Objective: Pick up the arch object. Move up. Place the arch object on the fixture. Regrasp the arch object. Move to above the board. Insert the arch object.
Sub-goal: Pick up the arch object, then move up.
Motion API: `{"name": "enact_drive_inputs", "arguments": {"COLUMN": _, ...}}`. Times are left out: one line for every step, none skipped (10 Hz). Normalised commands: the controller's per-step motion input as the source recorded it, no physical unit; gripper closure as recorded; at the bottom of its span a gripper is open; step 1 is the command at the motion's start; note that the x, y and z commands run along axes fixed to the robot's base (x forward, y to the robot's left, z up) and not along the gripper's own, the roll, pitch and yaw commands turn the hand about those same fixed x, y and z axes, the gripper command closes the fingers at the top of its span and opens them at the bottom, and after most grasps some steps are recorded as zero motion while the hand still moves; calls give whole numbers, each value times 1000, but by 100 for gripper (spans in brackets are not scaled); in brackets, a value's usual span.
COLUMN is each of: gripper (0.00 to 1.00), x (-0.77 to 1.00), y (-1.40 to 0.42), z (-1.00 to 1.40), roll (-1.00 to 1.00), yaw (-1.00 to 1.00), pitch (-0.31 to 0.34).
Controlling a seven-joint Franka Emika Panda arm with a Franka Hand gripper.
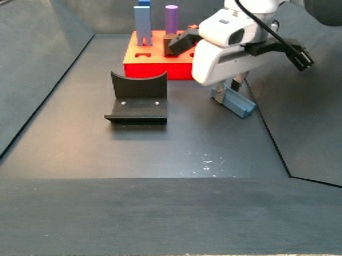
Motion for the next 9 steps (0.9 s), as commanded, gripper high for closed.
{"name": "enact_drive_inputs", "arguments": {"gripper": 100, "x": 0, "y": 0, "z": 0, "roll": 0, "yaw": 0, "pitch": 0}}
{"name": "enact_drive_inputs", "arguments": {"gripper": 100, "x": 0, "y": 0, "z": 0, "roll": 0, "yaw": 0, "pitch": 0}}
{"name": "enact_drive_inputs", "arguments": {"gripper": 100, "x": 0, "y": 0, "z": 0, "roll": 0, "yaw": 0, "pitch": 0}}
{"name": "enact_drive_inputs", "arguments": {"gripper": 100, "x": 0, "y": 0, "z": 0, "roll": 0, "yaw": 0, "pitch": 0}}
{"name": "enact_drive_inputs", "arguments": {"gripper": 100, "x": 0, "y": 0, "z": 0, "roll": 0, "yaw": 0, "pitch": 0}}
{"name": "enact_drive_inputs", "arguments": {"gripper": 100, "x": 0, "y": 0, "z": 833, "roll": 0, "yaw": 0, "pitch": 0}}
{"name": "enact_drive_inputs", "arguments": {"gripper": 100, "x": -17, "y": 19, "z": 823, "roll": 2, "yaw": 9, "pitch": 8}}
{"name": "enact_drive_inputs", "arguments": {"gripper": 100, "x": -43, "y": 17, "z": 750, "roll": 1, "yaw": 9, "pitch": 25}}
{"name": "enact_drive_inputs", "arguments": {"gripper": 100, "x": -33, "y": 13, "z": 610, "roll": 0, "yaw": 6, "pitch": 34}}
